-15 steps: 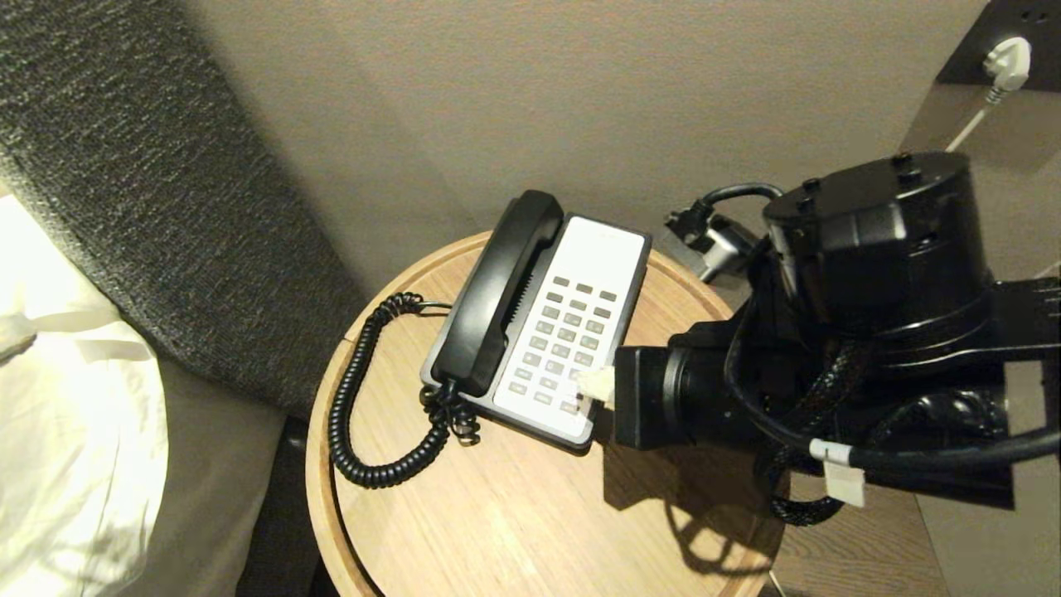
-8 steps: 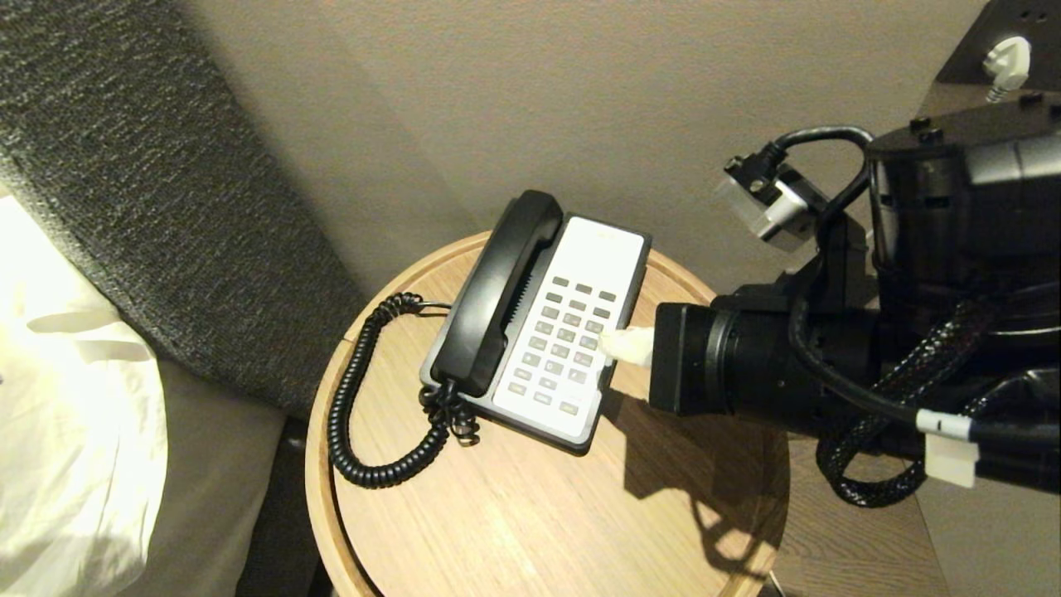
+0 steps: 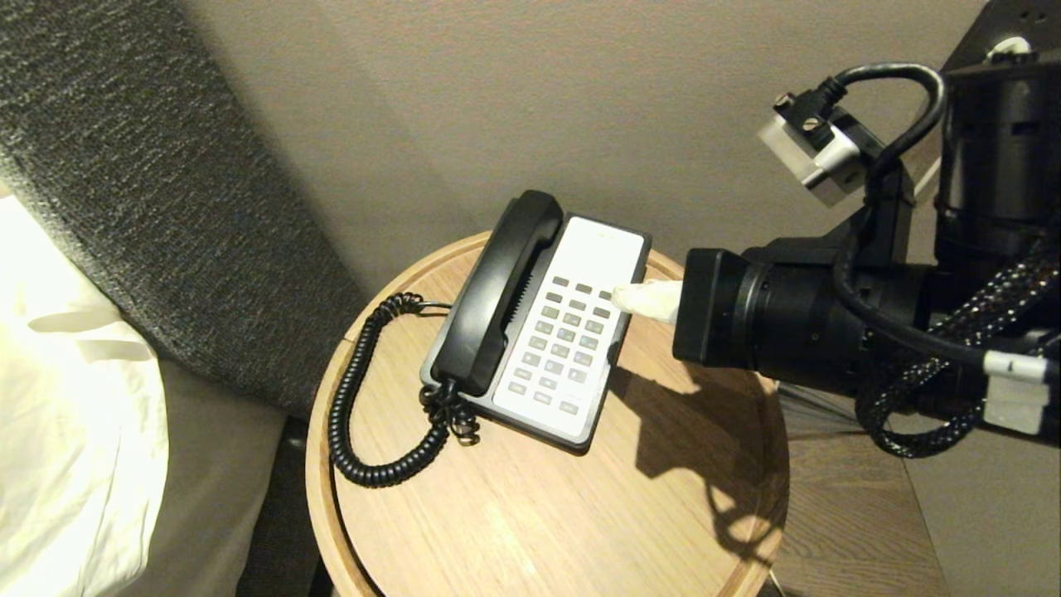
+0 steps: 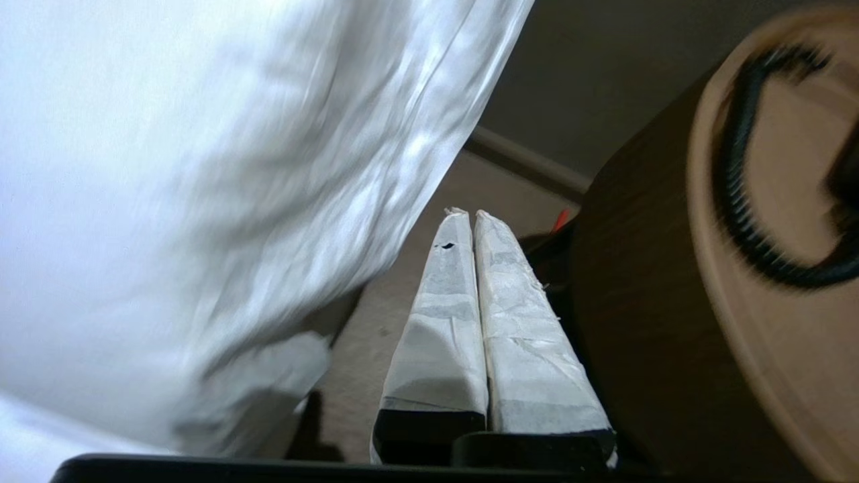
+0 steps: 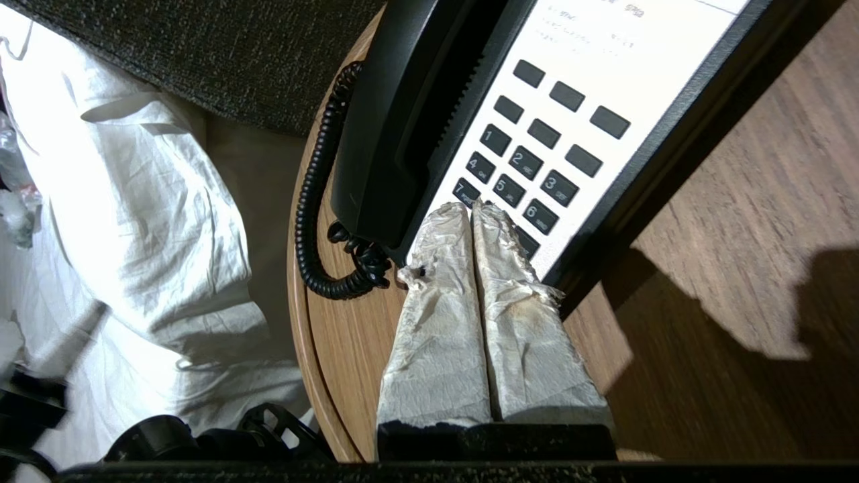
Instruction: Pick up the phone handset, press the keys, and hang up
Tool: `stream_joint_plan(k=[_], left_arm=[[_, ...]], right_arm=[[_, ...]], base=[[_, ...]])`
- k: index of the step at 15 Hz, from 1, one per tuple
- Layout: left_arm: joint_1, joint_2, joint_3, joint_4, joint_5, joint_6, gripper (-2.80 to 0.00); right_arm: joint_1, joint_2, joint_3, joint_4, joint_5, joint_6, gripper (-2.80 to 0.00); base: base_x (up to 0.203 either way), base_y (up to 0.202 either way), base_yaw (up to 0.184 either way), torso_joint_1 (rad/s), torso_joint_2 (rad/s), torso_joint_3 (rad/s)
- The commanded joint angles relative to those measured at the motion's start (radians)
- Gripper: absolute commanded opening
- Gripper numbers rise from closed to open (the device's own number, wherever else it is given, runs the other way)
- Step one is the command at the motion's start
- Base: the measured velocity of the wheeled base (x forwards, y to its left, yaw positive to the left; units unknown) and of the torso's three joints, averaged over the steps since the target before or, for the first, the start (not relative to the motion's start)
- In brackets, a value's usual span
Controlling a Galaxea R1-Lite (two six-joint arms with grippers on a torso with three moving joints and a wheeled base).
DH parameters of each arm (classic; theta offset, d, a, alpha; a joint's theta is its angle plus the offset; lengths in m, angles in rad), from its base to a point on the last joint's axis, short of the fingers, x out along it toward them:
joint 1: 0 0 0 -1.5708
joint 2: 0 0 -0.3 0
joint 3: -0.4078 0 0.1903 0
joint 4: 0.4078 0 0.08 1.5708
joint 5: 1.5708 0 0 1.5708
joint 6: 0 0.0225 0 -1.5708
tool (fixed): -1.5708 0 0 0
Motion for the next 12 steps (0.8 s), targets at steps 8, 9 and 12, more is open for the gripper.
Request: stream_joint_plan(k=[8, 9, 12], left_arm=[[0.017, -0.244, 0.357, -0.270, -0.173, 0.398, -2.80], [0.017, -0.244, 0.359, -0.270, -0.174, 0.392, -2.80], [0.017, -0.244, 0.359, -0.270, -0.173, 0.391, -2.80]], right_arm=[[-0.002, -0.155, 0.122, 0.001, -0.029, -0.010, -2.80], [-0.002, -0.171, 0.145, 0.000, -0.030, -0.010, -2.80], [-0.004, -0.187, 0.160, 0.000, -0.022, -0.007, -2.80]], base=[[0.000, 0.000, 0.000, 0.000, 0.00, 0.000], [0.000, 0.000, 0.000, 0.000, 0.00, 0.000], [0.000, 0.000, 0.000, 0.000, 0.00, 0.000]])
